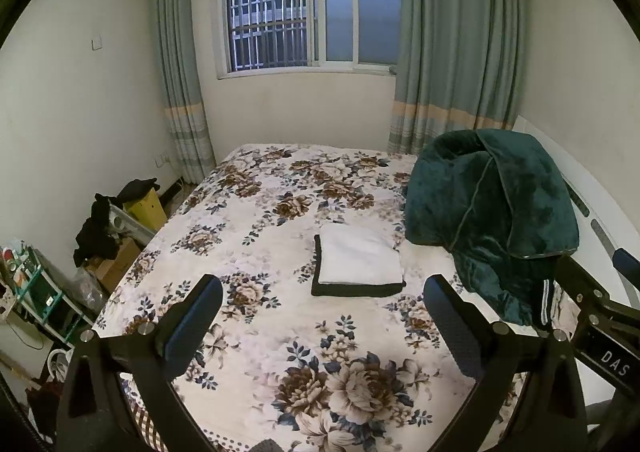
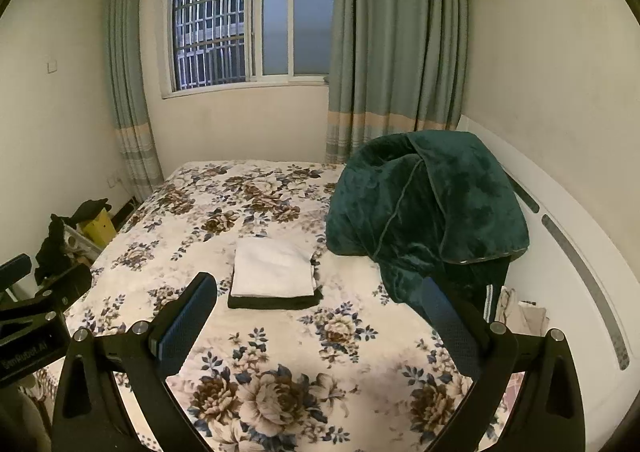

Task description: Fold small clothes

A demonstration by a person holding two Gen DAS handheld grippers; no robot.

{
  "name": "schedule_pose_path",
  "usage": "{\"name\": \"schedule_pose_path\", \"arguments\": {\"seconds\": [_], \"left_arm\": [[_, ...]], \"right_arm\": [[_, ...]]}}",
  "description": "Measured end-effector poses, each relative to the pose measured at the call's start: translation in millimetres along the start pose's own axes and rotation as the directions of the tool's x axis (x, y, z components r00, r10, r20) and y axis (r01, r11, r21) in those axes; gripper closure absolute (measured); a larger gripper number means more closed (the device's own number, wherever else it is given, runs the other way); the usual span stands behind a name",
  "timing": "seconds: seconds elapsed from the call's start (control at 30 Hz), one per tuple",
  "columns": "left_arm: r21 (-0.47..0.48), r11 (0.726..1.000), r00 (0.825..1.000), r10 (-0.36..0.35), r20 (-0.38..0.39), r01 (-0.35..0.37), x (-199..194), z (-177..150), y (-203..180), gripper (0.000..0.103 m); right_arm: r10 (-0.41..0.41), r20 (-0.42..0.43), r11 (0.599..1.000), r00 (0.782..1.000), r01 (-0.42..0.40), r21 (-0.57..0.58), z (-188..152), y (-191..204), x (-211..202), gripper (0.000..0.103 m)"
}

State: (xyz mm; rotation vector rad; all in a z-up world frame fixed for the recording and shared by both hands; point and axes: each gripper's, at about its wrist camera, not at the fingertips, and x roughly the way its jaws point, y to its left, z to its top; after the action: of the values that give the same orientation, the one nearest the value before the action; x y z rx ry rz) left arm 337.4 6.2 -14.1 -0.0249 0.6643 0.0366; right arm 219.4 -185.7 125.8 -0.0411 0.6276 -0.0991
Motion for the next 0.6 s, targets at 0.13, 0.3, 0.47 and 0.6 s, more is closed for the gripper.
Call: {"name": "schedule_pose_path", "arguments": {"seconds": [0.13,0.3,0.47,0.6], "left_arm": [[-0.002,1.000,1.000,-0.001,-0.004,0.001,-0.9,0.7,2.6,0.000],[0.002,1.000,1.000,-0.003,-0.010,0.004,-3.3,-0.1,4.9,0.000],[0.004,1.000,1.000,-0.009,-0.020,0.009,-2.3,-1.6,6.9,0.000],[0.004,1.000,1.000,-0.008,-0.019,0.008,-3.3,-1.9,8.4,0.000]], "right_arm": [[0.005,-0.001,1.000,1.000,-0.005,-0.005,-0.1,2.5,2.2,0.000],[0.009,-0.008,1.000,1.000,-0.009,0.000,-3.1,3.4,3.4,0.000],[0.008,-0.008,1.000,1.000,-0.008,-0.001,-3.5,4.1,5.3,0.000],[0.010,-0.008,1.000,1.000,-0.010,-0.001,-3.3,3.7,3.9,0.000]]}}
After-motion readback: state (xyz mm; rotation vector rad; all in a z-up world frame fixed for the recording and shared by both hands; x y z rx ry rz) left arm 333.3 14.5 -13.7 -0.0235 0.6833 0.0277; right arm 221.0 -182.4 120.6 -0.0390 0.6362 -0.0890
